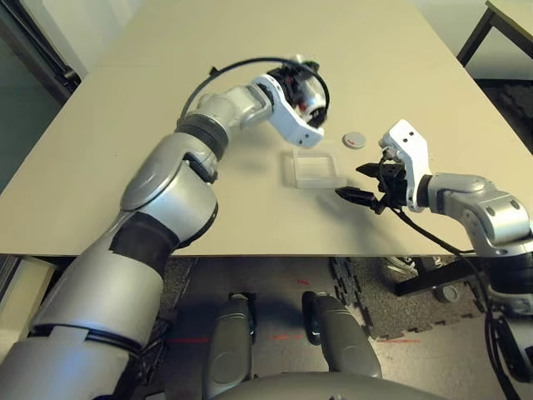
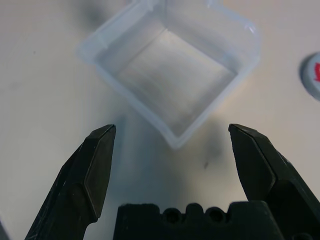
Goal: Pour the medicine from the bottle into the box.
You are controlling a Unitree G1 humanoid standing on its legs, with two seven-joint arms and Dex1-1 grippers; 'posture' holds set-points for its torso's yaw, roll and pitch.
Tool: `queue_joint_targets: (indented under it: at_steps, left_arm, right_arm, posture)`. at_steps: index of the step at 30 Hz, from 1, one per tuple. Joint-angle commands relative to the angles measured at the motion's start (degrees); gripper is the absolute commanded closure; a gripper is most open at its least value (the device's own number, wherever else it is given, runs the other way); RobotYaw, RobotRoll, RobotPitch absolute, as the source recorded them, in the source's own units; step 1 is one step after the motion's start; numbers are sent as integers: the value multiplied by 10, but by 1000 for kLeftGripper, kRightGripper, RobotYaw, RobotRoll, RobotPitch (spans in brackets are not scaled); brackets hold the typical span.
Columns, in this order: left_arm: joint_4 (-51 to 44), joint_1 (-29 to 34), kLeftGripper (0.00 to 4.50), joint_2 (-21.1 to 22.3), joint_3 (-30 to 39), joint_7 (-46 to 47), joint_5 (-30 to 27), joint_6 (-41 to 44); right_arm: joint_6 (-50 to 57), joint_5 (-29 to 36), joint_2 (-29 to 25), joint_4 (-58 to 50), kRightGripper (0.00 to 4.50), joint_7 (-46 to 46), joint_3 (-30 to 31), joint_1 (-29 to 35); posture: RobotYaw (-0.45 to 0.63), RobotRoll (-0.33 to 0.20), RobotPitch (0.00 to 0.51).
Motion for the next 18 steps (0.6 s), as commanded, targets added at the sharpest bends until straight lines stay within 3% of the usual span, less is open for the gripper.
queue_joint_targets:
  at_steps: [1, 14, 16, 18]
  left_arm:
    - [4, -13, 1837, -8, -24, 21, 23, -20]
    - [8, -16, 1837, -10, 0, 11, 3, -15]
    - [9, -12, 1837, -11, 29, -9, -27, -24]
    - [13, -1, 1837, -13, 102, -66, -104, -33]
  right_arm:
    - [-11, -8, 9, 13, 0, -4, 9, -10]
    - [-21, -11, 17, 28, 0, -1, 10, -19]
    - [-17, -10, 15, 26, 0, 2, 11, -17]
    - [-12, -8, 10, 21, 0, 6, 11, -14]
  posture:
    - [-53, 0, 144]
    - [-43, 0, 143]
    - [-44, 0, 145]
    - [-50, 0, 146]
